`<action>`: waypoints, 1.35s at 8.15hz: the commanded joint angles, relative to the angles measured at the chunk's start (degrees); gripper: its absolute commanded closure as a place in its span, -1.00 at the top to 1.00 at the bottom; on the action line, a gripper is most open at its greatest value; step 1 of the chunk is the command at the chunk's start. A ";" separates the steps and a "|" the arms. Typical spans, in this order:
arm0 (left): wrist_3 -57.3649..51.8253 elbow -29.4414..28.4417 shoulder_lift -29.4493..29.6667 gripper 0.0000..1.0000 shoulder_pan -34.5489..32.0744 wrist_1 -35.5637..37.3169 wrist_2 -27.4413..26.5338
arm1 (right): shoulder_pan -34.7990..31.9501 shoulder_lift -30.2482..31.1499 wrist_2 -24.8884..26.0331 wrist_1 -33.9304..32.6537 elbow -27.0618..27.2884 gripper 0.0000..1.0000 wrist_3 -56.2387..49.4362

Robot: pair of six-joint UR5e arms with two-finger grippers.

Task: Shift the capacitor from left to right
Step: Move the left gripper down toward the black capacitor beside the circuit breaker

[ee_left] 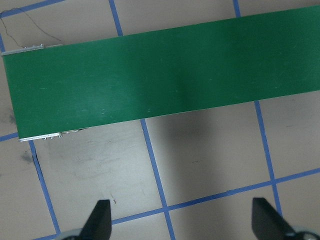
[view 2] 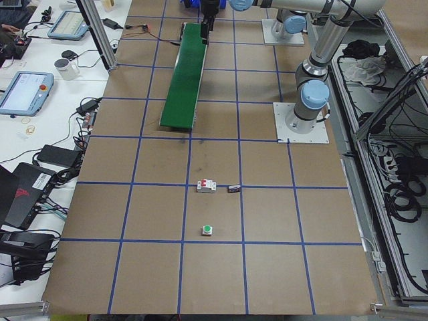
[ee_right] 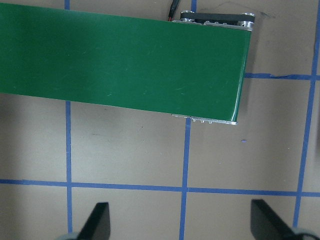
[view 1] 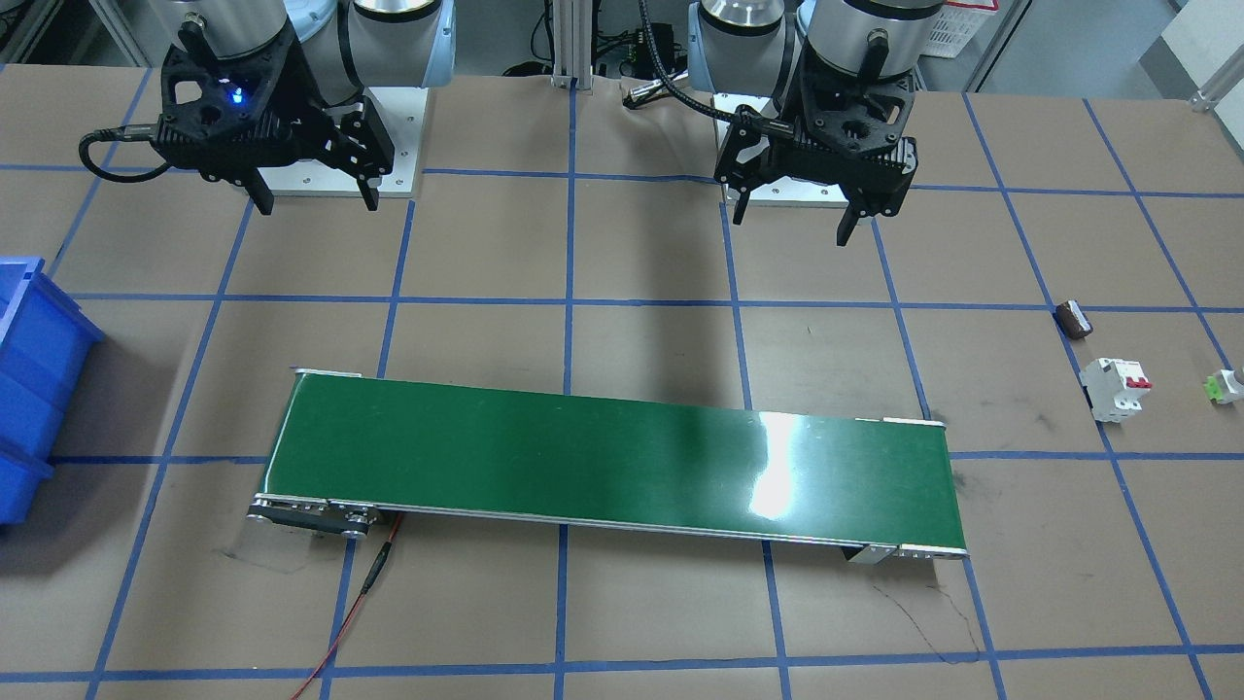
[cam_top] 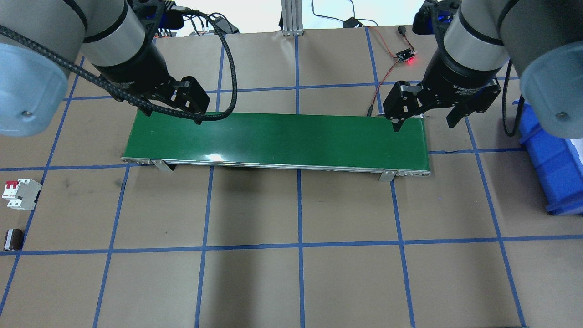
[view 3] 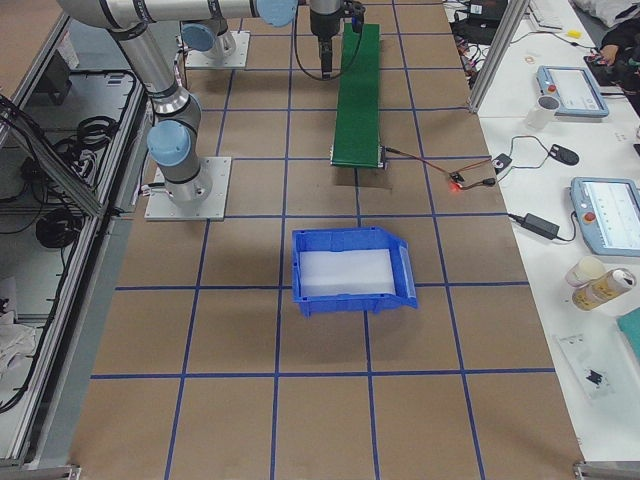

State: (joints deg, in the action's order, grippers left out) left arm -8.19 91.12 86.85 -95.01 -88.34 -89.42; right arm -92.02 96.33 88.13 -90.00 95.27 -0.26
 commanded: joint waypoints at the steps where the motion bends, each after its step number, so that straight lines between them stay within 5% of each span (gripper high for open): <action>1: 0.11 0.20 0.07 1.00 0.69 0.01 -0.48 | 0.00 0.00 -0.07 0.00 0.00 1.00 0.00; 5: -0.42 0.28 0.60 1.00 17.34 -0.96 -1.89 | 0.00 0.00 0.02 0.00 0.00 1.00 0.00; 7: -11.18 0.55 1.48 1.00 26.15 -0.78 -2.77 | 0.00 0.00 -0.07 0.00 0.00 1.00 0.00; 9: -13.43 2.82 3.23 1.00 32.48 0.00 -15.11 | 0.00 0.00 0.11 0.00 0.00 1.00 -0.09; 11: -18.91 7.03 6.74 1.00 43.27 8.04 -13.95 | 0.00 0.00 -0.07 0.00 0.00 1.00 -0.09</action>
State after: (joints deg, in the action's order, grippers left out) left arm -21.72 94.63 90.80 -60.77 -86.66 -102.72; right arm -92.02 96.33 88.16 -90.00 95.27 -0.33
